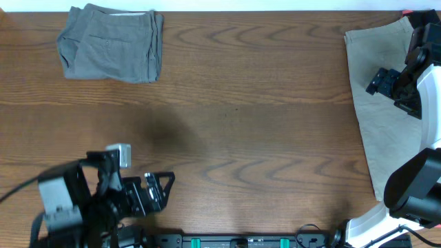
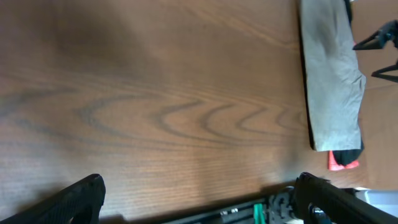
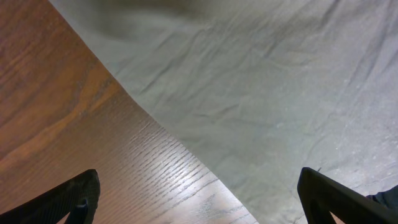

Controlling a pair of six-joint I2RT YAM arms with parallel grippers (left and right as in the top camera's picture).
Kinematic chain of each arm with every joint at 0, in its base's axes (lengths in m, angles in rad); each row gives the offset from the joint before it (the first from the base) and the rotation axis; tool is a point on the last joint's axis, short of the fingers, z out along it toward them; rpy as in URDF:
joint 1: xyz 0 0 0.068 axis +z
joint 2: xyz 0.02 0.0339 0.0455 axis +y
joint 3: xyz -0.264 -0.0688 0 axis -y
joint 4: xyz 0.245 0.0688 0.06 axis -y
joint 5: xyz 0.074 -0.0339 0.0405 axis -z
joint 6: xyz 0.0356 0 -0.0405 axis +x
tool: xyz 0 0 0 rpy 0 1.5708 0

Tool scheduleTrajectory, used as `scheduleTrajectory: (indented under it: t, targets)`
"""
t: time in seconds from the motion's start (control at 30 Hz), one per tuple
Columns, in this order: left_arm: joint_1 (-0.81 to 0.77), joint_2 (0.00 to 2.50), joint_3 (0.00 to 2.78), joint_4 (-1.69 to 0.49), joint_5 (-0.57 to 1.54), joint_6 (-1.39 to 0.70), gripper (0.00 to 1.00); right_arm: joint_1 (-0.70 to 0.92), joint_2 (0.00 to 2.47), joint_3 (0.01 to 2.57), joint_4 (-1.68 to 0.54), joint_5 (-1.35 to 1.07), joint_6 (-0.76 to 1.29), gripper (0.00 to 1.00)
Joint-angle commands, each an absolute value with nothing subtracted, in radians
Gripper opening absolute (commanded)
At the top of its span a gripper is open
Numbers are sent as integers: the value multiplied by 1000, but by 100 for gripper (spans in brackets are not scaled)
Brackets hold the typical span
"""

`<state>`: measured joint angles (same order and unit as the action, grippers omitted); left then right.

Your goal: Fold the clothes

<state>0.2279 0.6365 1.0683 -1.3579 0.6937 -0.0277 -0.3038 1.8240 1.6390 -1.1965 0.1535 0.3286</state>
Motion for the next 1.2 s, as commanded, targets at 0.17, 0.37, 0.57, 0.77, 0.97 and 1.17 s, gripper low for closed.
scheduleTrajectory:
  t: [0.17, 0.37, 0.57, 0.77, 0.97, 1.17]
  targets:
    - [228, 534, 1063, -1357, 680, -11, 98, -307, 1824, 1645, -1197, 160, 336, 99]
    - [227, 532, 1062, -1367, 608, -11, 98, -307, 1824, 1645, -1197, 160, 336, 99]
    - [196, 469, 984, -1263, 610, -12, 98, -307, 1824, 1645, -1197, 160, 336, 99]
    - [61, 295, 700, -805, 542, -11, 98, -307, 1824, 1645, -1197, 160, 336, 99]
    - [1, 147, 454, -508, 537, -11, 98, -307, 1824, 1645, -1197, 160, 336, 99]
    - [1, 65, 301, -459, 437, -11, 98, -307, 1824, 1645, -1197, 160, 336, 99]
